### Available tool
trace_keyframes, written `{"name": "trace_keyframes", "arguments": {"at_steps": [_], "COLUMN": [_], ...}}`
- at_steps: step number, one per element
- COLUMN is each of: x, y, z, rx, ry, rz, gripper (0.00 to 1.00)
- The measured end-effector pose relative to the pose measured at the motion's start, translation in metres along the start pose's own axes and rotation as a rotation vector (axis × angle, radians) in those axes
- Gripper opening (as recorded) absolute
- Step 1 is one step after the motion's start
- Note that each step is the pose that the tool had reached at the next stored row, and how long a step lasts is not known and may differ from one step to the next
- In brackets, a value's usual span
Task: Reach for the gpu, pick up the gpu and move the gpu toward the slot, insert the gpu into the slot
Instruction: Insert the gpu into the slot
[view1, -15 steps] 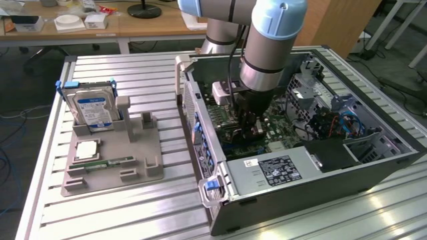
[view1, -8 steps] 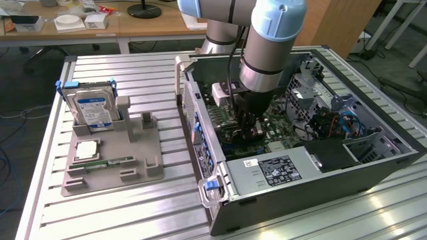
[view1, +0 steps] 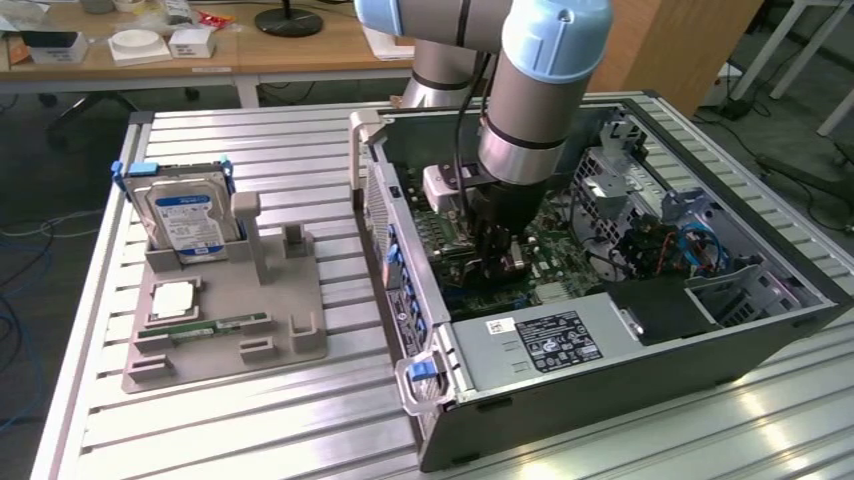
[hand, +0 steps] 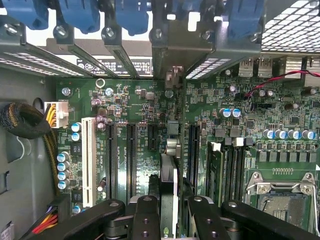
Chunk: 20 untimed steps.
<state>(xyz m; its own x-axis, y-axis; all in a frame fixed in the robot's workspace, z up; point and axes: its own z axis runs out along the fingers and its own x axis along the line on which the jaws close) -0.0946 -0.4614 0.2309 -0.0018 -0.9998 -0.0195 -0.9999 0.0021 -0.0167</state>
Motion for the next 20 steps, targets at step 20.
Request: {"name": "trace_keyframes", "arguments": {"at_steps": [20], "x": [-0.001], "y": [-0.0005], "z": [-0.0267], "rx": [0.0090], "ry": [0.0000], "rz": [0.000], "gripper": [0.34]}}
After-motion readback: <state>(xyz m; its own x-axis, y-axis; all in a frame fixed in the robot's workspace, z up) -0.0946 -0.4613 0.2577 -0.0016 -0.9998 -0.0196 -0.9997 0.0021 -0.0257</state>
